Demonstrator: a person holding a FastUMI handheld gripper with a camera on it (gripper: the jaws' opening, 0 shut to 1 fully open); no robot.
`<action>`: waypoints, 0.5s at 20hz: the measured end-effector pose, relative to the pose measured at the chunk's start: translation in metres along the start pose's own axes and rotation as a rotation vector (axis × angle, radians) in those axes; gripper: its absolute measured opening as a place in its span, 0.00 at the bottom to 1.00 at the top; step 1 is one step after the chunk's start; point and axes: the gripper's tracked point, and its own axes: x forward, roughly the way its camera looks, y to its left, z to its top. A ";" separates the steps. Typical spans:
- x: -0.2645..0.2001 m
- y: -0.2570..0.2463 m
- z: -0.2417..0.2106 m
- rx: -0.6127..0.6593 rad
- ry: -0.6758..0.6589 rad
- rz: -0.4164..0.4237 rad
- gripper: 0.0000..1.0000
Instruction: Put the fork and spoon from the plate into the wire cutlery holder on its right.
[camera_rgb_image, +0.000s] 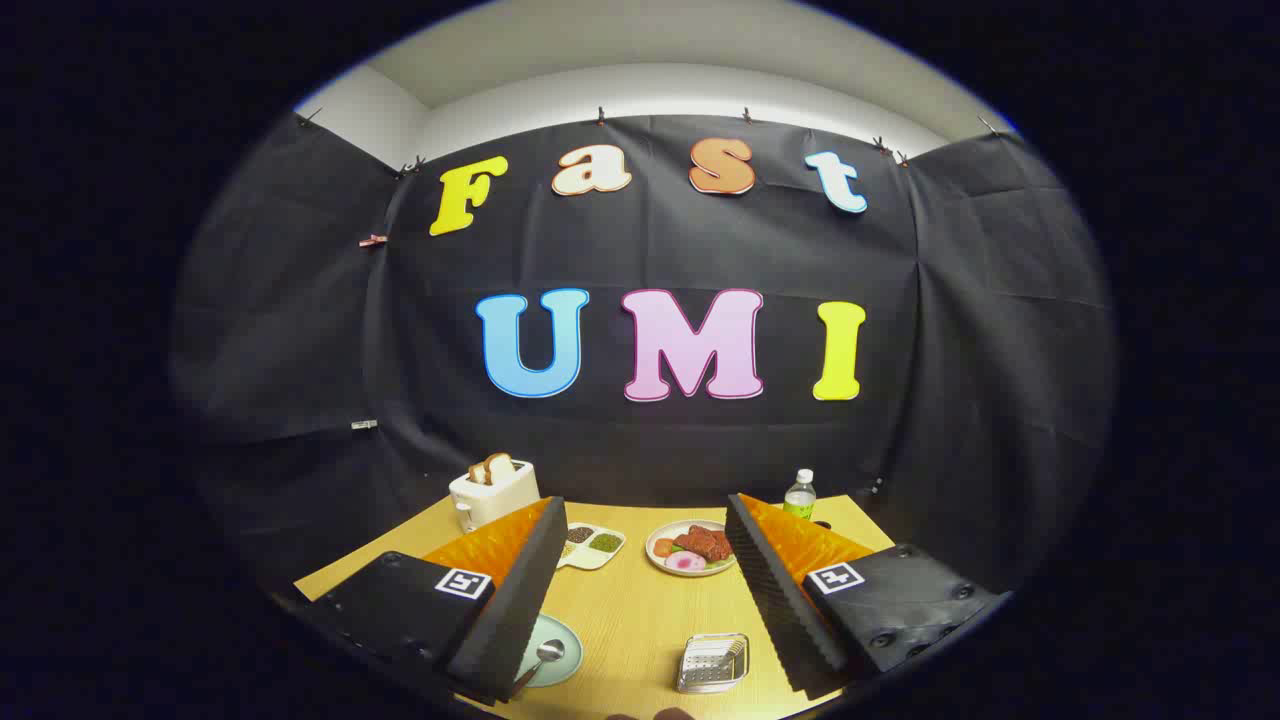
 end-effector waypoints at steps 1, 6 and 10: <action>0.000 0.003 0.000 -0.002 -0.003 0.003 0.99; 0.005 0.010 -0.005 0.004 0.015 0.006 0.98; 0.011 0.014 -0.002 -0.002 0.004 -0.001 0.99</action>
